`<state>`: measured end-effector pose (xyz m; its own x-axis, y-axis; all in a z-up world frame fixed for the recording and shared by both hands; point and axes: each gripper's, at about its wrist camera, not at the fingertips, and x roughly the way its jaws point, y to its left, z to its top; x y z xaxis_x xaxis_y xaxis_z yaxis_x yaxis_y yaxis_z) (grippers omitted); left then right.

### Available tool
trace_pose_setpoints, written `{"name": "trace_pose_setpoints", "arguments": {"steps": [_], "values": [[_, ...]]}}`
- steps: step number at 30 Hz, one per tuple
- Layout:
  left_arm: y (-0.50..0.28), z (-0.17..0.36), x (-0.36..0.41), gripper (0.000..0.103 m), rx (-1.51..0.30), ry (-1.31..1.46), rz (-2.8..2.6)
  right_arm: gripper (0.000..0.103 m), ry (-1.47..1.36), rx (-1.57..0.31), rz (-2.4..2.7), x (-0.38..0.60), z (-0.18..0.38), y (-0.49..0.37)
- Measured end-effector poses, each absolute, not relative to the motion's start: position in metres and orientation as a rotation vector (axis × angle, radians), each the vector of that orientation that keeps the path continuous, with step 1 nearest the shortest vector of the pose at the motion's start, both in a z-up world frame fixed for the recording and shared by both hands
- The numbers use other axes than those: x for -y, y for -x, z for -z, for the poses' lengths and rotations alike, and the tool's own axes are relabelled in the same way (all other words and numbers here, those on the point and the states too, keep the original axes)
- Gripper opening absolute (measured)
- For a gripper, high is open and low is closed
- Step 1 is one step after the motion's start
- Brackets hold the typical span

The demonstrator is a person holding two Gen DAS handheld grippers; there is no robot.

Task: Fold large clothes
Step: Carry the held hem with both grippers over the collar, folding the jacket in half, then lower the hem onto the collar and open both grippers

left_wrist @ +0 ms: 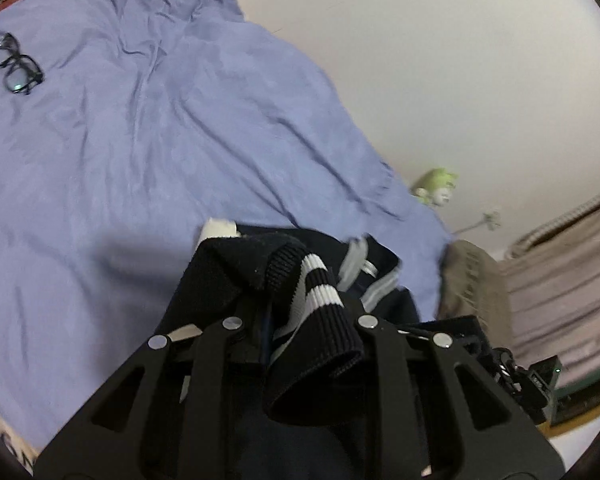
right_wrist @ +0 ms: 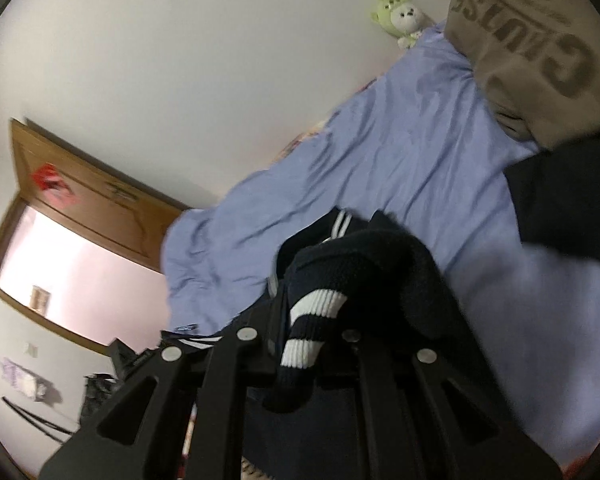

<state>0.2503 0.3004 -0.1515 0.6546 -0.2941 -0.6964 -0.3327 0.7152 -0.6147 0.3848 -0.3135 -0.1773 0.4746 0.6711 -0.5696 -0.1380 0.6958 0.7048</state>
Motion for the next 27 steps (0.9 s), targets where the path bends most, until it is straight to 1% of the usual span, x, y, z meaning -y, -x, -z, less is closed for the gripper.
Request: {"name": "trace_pose_setpoints", "arguments": {"steps": [2,5,10,15,17,20,21,23,24,25,26,27], "values": [[-0.274,0.167,-0.303,0.022,-0.901,0.787,-0.055,0.011,-0.604,-0.997,-0.506,0.298,0.2,-0.426],[-0.311,0.203,-0.309,0.022,-0.933,0.763,-0.125,0.011,-0.555,-1.046,-0.465,0.277,0.234,-0.476],[-0.359,0.249,-0.316,0.022,-0.966,0.682,-0.198,0.011,-0.478,-1.125,-0.401,0.249,0.295,-0.537],[-0.382,0.28,-0.313,0.023,-0.988,0.606,-0.215,0.011,-0.453,-1.162,-0.37,0.237,0.353,-0.555],[-0.387,0.29,-0.31,0.023,-1.001,0.577,-0.22,0.011,-0.478,-1.162,-0.376,0.238,0.364,-0.552],[-0.386,0.285,-0.307,0.023,-1.012,0.546,-0.224,0.011,-0.477,-1.168,-0.376,0.241,0.365,-0.553],[-0.383,0.278,-0.305,0.023,-1.012,0.523,-0.222,0.011,-0.45,-1.177,-0.372,0.239,0.356,-0.55],[-0.381,0.263,-0.298,0.025,-1.022,0.483,-0.212,0.017,-0.414,-1.178,-0.375,0.238,0.332,-0.544],[-0.376,0.25,-0.295,0.027,-1.029,0.452,-0.203,0.021,-0.399,-1.18,-0.378,0.237,0.321,-0.542],[-0.373,0.243,-0.292,0.031,-1.037,0.431,-0.197,0.03,-0.375,-1.192,-0.393,0.235,0.306,-0.537],[-0.367,0.229,-0.288,0.036,-1.052,0.391,-0.187,0.035,-0.338,-1.201,-0.389,0.234,0.291,-0.531],[-0.364,0.22,-0.284,0.039,-1.065,0.365,-0.18,0.047,-0.303,-1.202,-0.378,0.233,0.28,-0.527]]}}
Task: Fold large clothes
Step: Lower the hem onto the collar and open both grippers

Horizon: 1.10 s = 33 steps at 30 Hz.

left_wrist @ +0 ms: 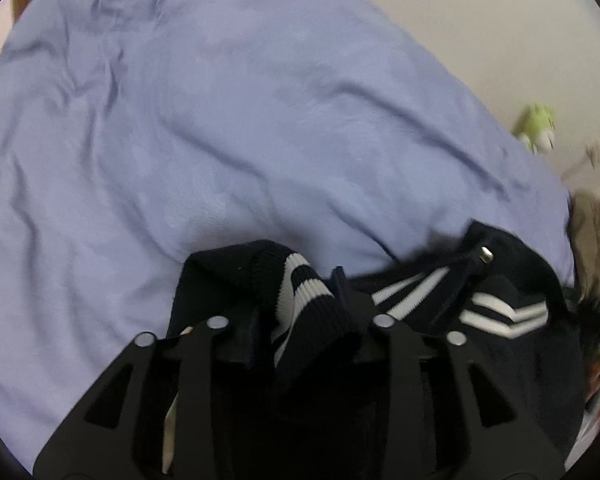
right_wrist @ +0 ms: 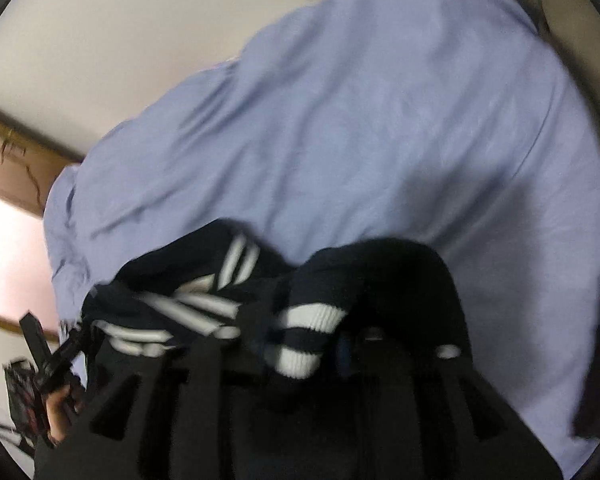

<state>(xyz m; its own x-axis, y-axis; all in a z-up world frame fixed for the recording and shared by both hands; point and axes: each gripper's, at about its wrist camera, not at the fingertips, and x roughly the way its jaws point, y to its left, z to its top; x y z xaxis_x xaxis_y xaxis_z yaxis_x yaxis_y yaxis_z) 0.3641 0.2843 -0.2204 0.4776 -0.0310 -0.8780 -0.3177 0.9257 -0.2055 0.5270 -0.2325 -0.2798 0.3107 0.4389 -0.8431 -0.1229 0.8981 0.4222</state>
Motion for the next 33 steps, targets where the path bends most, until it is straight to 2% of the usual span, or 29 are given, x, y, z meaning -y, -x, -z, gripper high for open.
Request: {"name": "trace_pose_setpoints", "arguments": {"steps": [1,2,3,4,6,8,10,14,15,17,19,20,21,27,33], "values": [[-0.36,0.206,-0.278,0.048,-1.095,0.322,-0.162,0.056,-0.242,-1.192,-0.373,0.23,0.258,-0.517],[-0.356,0.193,-0.271,0.06,-1.109,0.276,-0.148,0.057,-0.217,-1.177,-0.38,0.229,0.245,-0.512],[-0.352,0.183,-0.267,0.068,-1.107,0.243,-0.149,0.058,-0.19,-1.152,-0.395,0.228,0.223,-0.501],[-0.344,0.167,-0.26,0.082,-1.094,0.185,-0.166,0.062,-0.181,-1.136,-0.402,0.229,0.208,-0.494],[-0.328,0.139,-0.246,0.084,-1.073,0.11,-0.17,0.07,-0.159,-1.098,-0.428,0.229,0.178,-0.475],[-0.32,0.123,-0.239,0.084,-1.073,0.114,-0.142,0.074,-0.139,-1.08,-0.458,0.217,0.16,-0.46],[-0.307,0.112,-0.225,0.084,-1.075,0.129,-0.098,0.088,-0.137,-1.073,-0.505,0.213,0.152,-0.44],[-0.283,0.108,-0.179,0.088,-1.031,0.115,0.002,0.088,-0.084,-1.042,-0.582,0.194,0.155,-0.411],[-0.275,0.112,-0.169,0.088,-1.017,0.114,0.024,0.085,-0.062,-1.032,-0.587,0.189,0.159,-0.408],[-0.265,0.124,-0.156,0.088,-0.994,0.141,0.054,0.067,-0.007,-1.024,-0.581,0.179,0.174,-0.406],[-0.257,0.143,-0.147,0.088,-0.975,0.167,0.074,0.016,0.007,-1.066,-0.54,0.174,0.195,-0.416],[-0.255,0.154,-0.142,0.088,-0.968,0.166,0.077,0.007,0.0,-1.092,-0.52,0.173,0.208,-0.425],[-0.253,0.161,-0.139,0.088,-0.96,0.164,0.074,0.004,-0.001,-1.104,-0.503,0.173,0.216,-0.431],[-0.245,0.207,-0.137,0.088,-0.854,0.218,0.034,0.004,0.01,-1.19,-0.387,0.173,0.291,-0.494],[-0.249,0.23,-0.126,0.088,-0.828,0.094,0.026,0.0,-0.031,-1.196,-0.359,0.177,0.322,-0.559]]}}
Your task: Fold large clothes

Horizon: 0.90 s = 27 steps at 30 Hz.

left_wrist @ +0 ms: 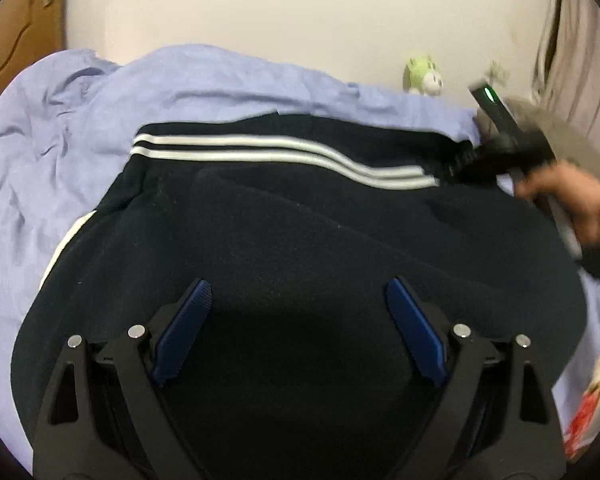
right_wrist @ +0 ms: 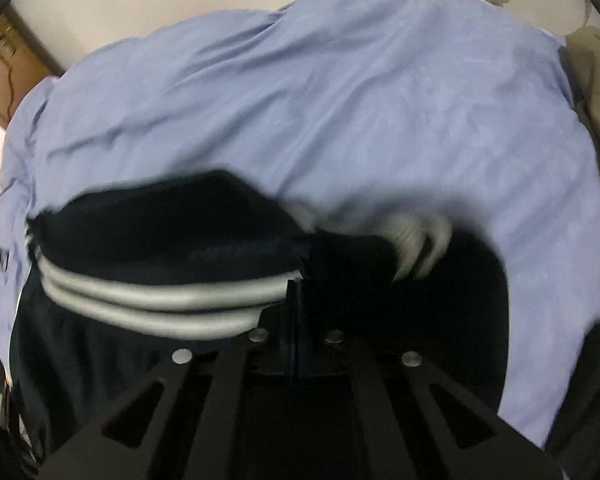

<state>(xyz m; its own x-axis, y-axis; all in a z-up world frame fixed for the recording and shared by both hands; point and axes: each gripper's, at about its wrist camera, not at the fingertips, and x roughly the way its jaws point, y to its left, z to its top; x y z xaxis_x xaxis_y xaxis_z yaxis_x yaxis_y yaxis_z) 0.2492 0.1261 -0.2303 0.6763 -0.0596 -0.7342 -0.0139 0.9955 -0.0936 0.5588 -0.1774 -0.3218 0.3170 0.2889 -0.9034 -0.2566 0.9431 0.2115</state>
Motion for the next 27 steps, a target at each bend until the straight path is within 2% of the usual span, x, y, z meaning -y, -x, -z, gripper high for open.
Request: {"name": "trace_pose_setpoints", "arguments": {"steps": [4,7,12,16,19,24,27], "values": [[-0.253,0.25,-0.116,0.088,-0.868,0.012,0.024,0.0,-0.073,-1.154,-0.316,0.18,0.325,-0.594],[-0.251,0.264,-0.112,0.088,-0.877,-0.019,0.023,0.0,-0.093,-1.2,-0.3,0.177,0.339,-0.605],[-0.243,0.257,-0.115,0.088,-0.854,-0.013,0.028,0.0,-0.114,-1.177,-0.367,0.173,0.305,-0.58],[-0.232,0.239,-0.119,0.087,-0.843,0.015,0.061,0.003,-0.057,-1.15,-0.536,0.148,0.256,-0.515],[-0.219,0.222,-0.121,0.087,-0.853,0.076,0.08,0.003,-0.002,-1.165,-0.635,0.128,0.239,-0.457],[-0.201,0.224,-0.125,0.083,-0.89,-0.019,0.053,0.003,0.037,-1.221,-0.656,0.138,0.248,-0.386],[-0.199,0.228,-0.134,0.083,-0.916,0.033,0.092,0.003,0.095,-1.275,-0.617,0.159,0.275,-0.361]]}}
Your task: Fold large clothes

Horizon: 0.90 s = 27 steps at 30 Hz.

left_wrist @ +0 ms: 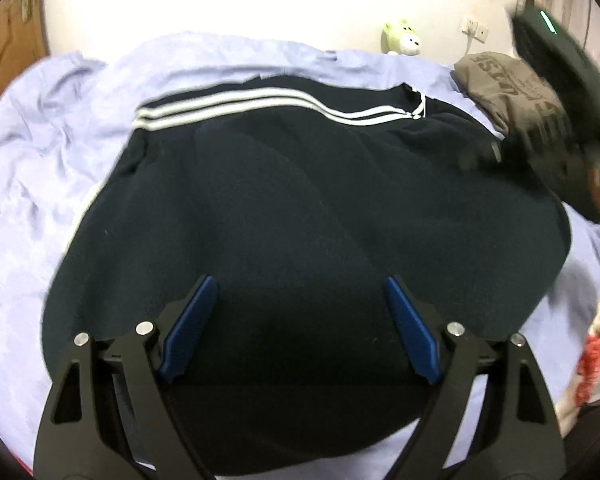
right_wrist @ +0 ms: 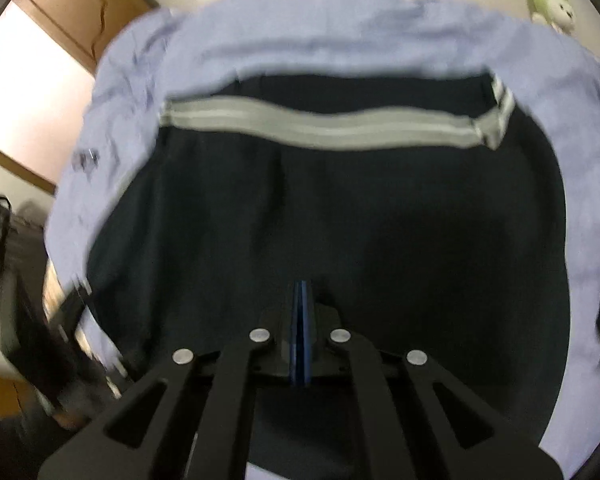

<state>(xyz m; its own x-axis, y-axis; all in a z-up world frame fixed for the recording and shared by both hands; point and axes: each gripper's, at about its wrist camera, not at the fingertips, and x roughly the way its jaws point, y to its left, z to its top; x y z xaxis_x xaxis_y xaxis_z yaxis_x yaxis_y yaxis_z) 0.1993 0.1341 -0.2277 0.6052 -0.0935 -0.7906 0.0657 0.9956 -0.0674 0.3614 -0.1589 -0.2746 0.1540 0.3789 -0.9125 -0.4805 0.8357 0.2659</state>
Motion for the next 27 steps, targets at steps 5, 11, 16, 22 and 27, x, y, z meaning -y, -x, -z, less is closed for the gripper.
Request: {"name": "trace_pose_setpoints", "arguments": {"steps": [5,11,16,22,27], "values": [[-0.202,0.239,-0.135,0.083,-0.948,0.044,0.13,0.0,-0.001,-1.337,-0.583,0.184,0.322,-0.361],[-0.207,0.257,-0.136,0.083,-0.968,0.022,0.146,0.0,-0.094,-1.366,-0.55,0.179,0.355,-0.38],[-0.206,0.253,-0.133,0.083,-0.967,0.02,0.132,0.0,-0.064,-1.381,-0.541,0.178,0.349,-0.379],[-0.184,0.217,-0.138,0.079,-0.886,-0.01,0.118,0.006,0.013,-1.271,-0.553,0.202,0.294,-0.331],[-0.171,0.216,-0.148,0.05,-0.915,-0.031,0.134,0.013,-0.053,-1.144,-0.488,0.254,0.244,-0.283]]}}
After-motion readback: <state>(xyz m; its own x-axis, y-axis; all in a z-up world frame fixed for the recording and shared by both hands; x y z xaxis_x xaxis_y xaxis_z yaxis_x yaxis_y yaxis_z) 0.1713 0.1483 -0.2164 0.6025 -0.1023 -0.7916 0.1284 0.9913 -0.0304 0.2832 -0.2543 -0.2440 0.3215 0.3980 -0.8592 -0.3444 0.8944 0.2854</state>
